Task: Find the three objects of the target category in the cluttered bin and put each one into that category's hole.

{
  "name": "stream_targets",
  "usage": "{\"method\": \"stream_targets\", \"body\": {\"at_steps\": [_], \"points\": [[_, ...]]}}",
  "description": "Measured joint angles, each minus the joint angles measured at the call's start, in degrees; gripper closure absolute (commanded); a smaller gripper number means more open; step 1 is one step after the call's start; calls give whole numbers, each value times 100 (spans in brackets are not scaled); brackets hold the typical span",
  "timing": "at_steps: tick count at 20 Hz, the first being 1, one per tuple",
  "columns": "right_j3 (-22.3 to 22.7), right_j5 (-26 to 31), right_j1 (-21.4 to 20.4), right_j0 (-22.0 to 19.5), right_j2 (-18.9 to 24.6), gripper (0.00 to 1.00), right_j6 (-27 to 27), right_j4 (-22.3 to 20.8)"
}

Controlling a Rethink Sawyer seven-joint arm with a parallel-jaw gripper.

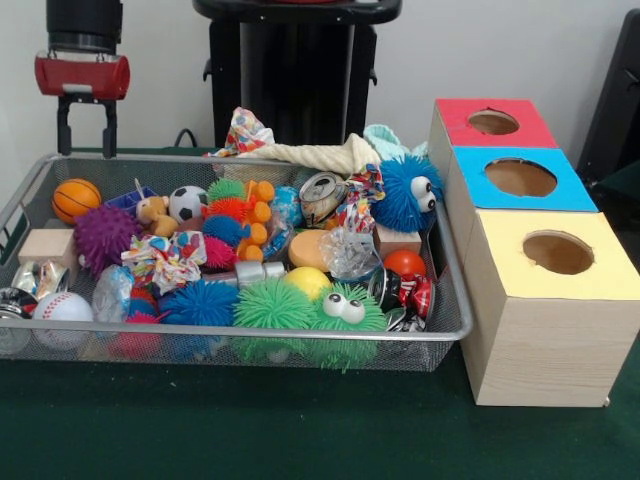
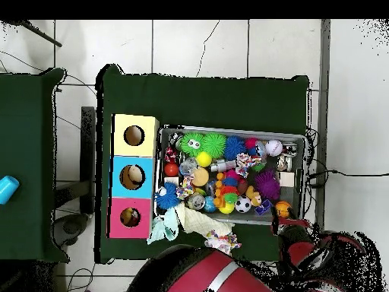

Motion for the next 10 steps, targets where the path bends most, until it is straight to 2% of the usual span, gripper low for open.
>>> {"method": "stream_targets", "body": {"at_steps": [10], "points": [[0, 0, 111, 140, 64, 0, 0, -43]]}}
